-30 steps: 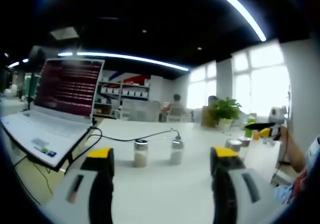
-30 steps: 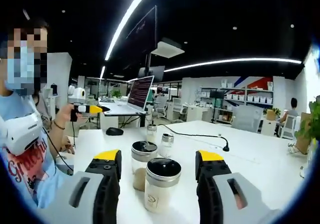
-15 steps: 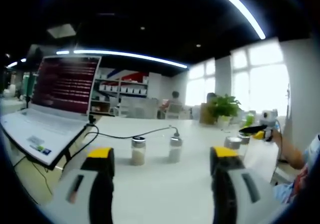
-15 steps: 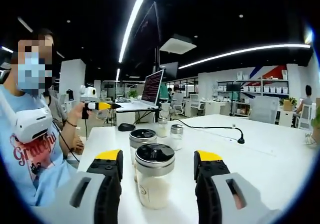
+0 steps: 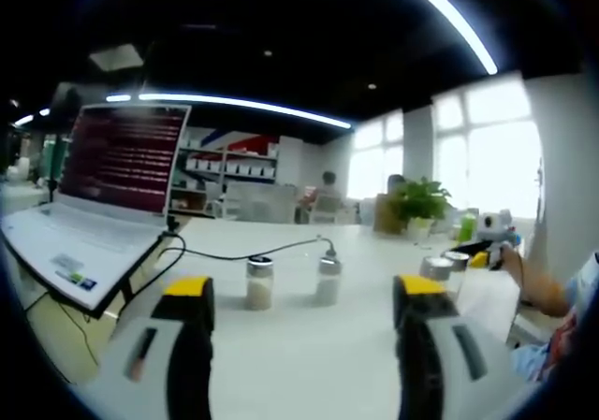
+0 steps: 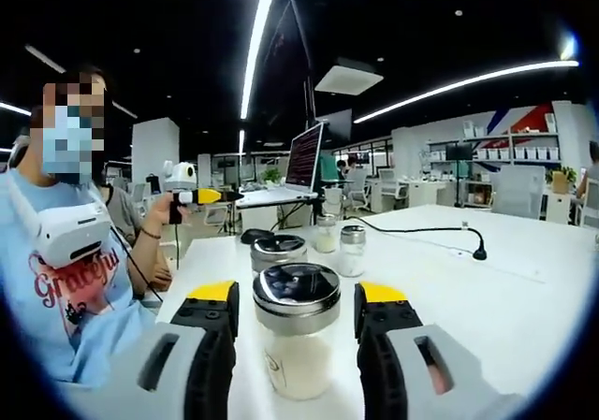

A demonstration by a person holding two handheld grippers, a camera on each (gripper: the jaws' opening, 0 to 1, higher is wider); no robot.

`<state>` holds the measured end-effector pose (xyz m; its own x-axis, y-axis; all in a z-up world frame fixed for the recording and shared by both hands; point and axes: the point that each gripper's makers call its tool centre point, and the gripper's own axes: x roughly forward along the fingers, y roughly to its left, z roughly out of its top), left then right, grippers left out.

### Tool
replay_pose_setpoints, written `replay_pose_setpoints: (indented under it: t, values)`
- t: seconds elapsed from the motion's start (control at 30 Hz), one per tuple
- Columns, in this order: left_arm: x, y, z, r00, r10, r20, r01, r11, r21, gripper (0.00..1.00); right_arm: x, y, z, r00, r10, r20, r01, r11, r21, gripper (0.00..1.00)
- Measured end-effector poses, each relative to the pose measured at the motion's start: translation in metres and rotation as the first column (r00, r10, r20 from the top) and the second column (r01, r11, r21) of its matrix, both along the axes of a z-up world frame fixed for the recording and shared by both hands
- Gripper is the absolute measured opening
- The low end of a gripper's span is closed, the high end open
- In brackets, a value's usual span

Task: Rotate the seasoning bottle until the label or dispensing opening points toward the visible target arrow and the bottle remains upright within the marked orientation range

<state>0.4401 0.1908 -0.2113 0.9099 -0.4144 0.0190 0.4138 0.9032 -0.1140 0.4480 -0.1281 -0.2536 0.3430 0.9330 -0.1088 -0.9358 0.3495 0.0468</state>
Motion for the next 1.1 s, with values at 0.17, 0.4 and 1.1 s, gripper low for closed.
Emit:
replay_pose_setpoints:
  t: [0.17,0.4,1.1]
  values:
    - [-0.0002,0.0010,0.0004,1.000,0.000,0.001,0.000,1.000,0.004,0.83,0.0019,0.0012,-0.0001,0.999,0.020,-0.032,-0.019,0.998,0.052,0.39]
    - [-0.0005,0.0056,0.0014,1.000,0.011,0.003,-0.011,1.000,0.002,0.83,0.0004,0.0029,0.0006,0.999,0.024,-0.026,-0.022,0.998,0.064,0.39]
    - [-0.0024,0.0040,0.0052,1.000,0.006,0.016,-0.006,1.000,0.001,0.83,0.0020,0.0055,0.0005,0.998,-0.069,-0.007,0.069,0.996,0.053,0.38]
